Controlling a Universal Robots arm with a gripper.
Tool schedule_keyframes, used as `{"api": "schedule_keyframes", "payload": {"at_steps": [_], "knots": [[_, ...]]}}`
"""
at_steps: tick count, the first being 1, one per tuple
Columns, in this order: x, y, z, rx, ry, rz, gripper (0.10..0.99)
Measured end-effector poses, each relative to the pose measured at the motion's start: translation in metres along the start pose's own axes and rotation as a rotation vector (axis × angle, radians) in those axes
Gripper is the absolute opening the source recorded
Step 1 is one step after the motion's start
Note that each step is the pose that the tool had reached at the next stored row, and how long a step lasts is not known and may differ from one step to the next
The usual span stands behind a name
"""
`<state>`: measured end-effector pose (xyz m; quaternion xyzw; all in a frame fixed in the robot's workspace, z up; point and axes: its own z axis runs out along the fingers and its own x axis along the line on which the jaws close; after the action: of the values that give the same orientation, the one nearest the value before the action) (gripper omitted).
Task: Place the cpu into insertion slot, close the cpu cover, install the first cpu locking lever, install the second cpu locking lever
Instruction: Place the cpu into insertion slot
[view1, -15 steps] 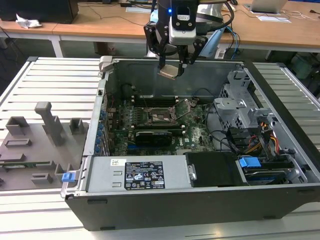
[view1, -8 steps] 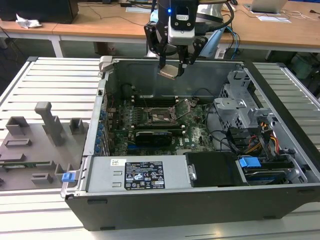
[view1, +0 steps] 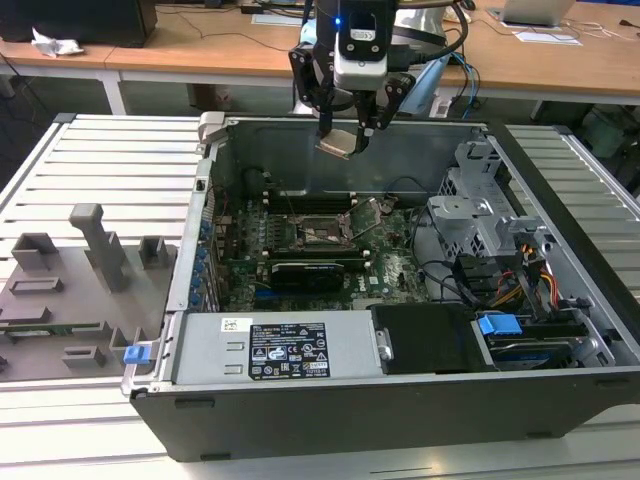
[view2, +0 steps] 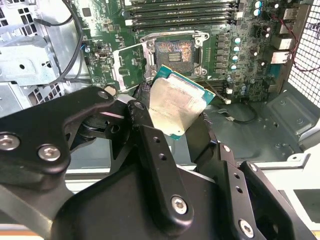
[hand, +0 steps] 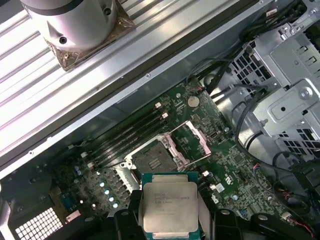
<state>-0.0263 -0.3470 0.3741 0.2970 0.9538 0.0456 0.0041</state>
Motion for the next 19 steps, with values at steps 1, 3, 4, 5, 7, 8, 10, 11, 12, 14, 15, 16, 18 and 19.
{"api": "schedule_keyframes", "payload": {"at_steps": [1,3,4,5,7,8,10,11,12,14,15,16,18,19], "knots": [[0.0,0.0,0.0,0.0,-0.0004,0.004,0.529],[0.0,0.0,0.0,0.0,-0.0011,0.013,0.529],[0.0,0.0,0.0,0.0,-0.0014,0.016,0.529],[0.0,0.0,0.0,0.0,-0.0021,0.023,0.529],[0.0,0.0,0.0,-0.001,-0.0028,0.031,0.529],[0.0,0.0,0.0,-0.001,-0.0033,0.037,0.529],[0.0,0.0,0.0,-0.001,-0.0044,0.049,0.529],[0.0,0.0,0.0,-0.001,-0.0048,0.053,0.529],[0.0,0.0,0.0,-0.001,-0.0052,0.058,0.529],[0.0,0.0,0.0,-0.001,-0.0059,0.066,0.529],[0.0,0.0,0.0,-0.001,-0.0062,0.069,0.529],[0.0,0.0,0.0,-0.002,-0.0068,0.076,0.529],[0.0,0.0,0.0,-0.002,-0.0074,0.083,0.529],[0.0,0.0,0.0,-0.002,-0.0078,0.087,0.529]]}}
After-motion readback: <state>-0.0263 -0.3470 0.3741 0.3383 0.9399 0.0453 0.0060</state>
